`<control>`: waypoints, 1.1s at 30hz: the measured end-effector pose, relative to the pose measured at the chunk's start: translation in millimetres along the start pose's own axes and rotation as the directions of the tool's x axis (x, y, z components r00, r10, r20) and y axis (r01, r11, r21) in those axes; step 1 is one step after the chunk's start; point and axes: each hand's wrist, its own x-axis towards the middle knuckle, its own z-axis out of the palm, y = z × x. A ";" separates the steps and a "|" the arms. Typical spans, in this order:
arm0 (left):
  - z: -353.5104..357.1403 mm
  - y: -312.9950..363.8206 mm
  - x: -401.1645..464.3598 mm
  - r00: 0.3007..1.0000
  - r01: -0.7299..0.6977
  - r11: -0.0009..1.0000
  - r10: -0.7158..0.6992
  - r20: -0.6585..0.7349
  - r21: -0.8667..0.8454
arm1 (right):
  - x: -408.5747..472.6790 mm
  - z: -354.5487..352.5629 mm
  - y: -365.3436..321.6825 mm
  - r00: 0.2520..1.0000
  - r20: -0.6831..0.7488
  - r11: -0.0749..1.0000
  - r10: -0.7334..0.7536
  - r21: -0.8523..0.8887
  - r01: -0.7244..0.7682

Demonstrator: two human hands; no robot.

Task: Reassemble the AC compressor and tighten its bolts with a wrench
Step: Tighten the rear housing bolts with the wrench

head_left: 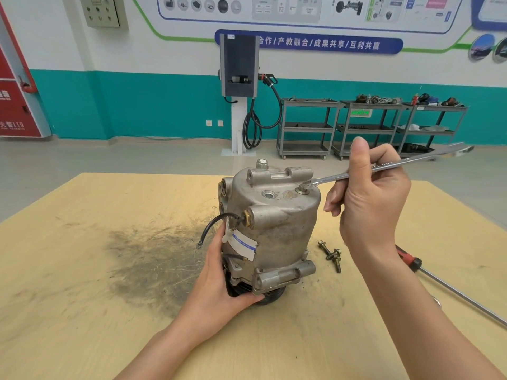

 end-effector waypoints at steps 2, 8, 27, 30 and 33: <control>0.1 -0.7 0.4 1.000 0.002 1.000 -0.002 0.000 -0.002 | -1.8 1.5 1.1 1.000 0.011 0.999 -0.019 -0.033 0.019; 0.0 -2.0 0.4 1.000 0.008 1.000 -0.008 0.001 -0.018 | -0.5 1.6 5.4 0.997 -0.033 0.996 0.072 -0.041 -0.073; 0.2 -3.5 0.1 1.000 0.016 1.000 -0.016 -0.002 -0.016 | -4.6 3.7 12.4 0.997 -0.078 1.000 -0.018 -0.008 0.017; 0.2 -3.2 0.5 1.000 0.012 1.000 -0.012 -0.001 -0.015 | -7.6 4.7 10.7 0.991 -0.071 0.989 -0.115 -0.100 0.107; 0.6 -3.6 1.2 1.000 0.007 1.000 -0.008 -0.005 -0.010 | -7.9 3.6 11.0 0.988 -0.073 0.980 -0.140 -0.152 0.127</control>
